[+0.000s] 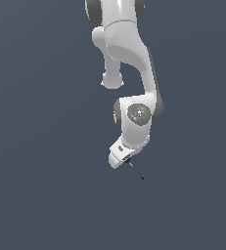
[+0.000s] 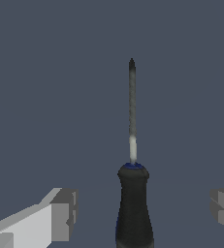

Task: Pick up the object and move it to a goal position.

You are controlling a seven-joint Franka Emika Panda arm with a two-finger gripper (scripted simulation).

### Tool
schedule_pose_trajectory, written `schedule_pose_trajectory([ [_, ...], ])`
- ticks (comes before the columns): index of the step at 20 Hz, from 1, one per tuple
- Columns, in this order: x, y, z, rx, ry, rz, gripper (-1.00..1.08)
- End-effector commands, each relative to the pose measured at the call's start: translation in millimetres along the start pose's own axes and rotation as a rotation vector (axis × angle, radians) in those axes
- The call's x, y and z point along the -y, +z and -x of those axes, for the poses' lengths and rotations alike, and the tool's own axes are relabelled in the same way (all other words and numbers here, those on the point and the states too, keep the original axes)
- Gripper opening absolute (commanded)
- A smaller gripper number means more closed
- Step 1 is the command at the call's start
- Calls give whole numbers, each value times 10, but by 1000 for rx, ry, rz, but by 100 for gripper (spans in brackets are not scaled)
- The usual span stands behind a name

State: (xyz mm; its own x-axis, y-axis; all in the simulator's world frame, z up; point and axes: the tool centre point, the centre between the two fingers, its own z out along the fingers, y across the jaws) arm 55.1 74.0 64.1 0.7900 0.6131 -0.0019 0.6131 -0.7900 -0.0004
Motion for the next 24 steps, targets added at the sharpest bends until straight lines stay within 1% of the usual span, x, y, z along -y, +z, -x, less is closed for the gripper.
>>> schedule_pose_trajectory([
  [1,0,12,-15,-2,-9,0,100],
  [7,2,97,-5,-1,-5,0,100],
  [15,9,466,-4,-2,-9,0,100],
  [20,0,513,-15,-2,-9,0,100],
  [21,0,513,-15,-2,-9,0,-100],
  [24,0,513,-15,-2,-9,0,-100],
])
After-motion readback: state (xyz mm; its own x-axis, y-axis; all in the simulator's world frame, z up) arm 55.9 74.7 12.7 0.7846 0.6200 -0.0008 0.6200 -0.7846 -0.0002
